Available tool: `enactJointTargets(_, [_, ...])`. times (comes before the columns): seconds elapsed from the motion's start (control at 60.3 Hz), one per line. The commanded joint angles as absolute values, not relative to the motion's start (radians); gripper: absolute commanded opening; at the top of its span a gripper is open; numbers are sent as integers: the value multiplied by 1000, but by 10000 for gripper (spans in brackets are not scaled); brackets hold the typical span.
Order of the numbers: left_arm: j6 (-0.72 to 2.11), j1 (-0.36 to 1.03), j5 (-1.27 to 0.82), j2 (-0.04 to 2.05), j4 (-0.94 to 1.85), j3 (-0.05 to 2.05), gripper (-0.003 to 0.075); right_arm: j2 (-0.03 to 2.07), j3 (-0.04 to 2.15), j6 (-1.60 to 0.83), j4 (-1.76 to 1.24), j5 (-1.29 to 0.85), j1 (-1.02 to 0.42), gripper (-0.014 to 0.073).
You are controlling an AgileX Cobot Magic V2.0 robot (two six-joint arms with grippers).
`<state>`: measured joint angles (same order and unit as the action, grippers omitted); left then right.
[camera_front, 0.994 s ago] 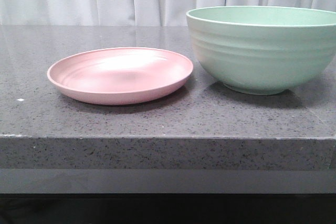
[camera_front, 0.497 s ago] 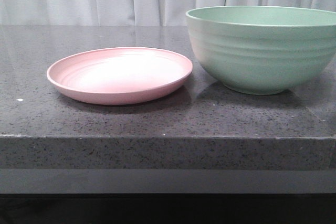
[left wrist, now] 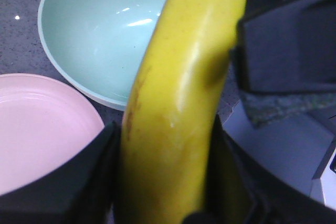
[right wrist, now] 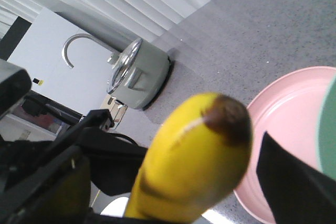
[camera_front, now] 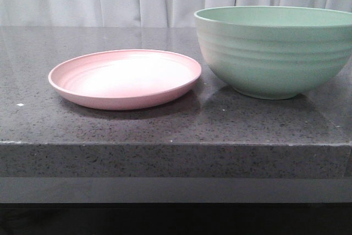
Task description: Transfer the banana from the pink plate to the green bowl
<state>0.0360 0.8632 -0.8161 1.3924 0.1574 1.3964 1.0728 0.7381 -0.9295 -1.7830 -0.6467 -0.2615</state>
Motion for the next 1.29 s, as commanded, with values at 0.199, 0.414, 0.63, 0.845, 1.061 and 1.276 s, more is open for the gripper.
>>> enactJointTargets(0.199, [28,870,-753,1353,177,1430,106,1130,820,-951,-1917,-767,-262,388])
enactJointTargets(0.414, [28,870,-753,1353,177,1430,118,1130,821,-951,-1917,-774,-262,47])
enactJointTargets(0.63, [28,870,-752,1353,171,1430,528,1130,821,-951,-1916,-765,-262,35])
enactJointTargets(0.845, [28,870,-752,1353,171,1430,650,1130,851,-1015,-1839,-668,-252,35])
enactJointTargets(1.061, [28,870,-752,1353,171,1430,648,1141,1005,-1019,-1494,-506,-173,35])
enactJointTargets(1.276, [28,870,-752,1353,171,1430,648,1243,1149,-1019,-1244,-449,-98,35])
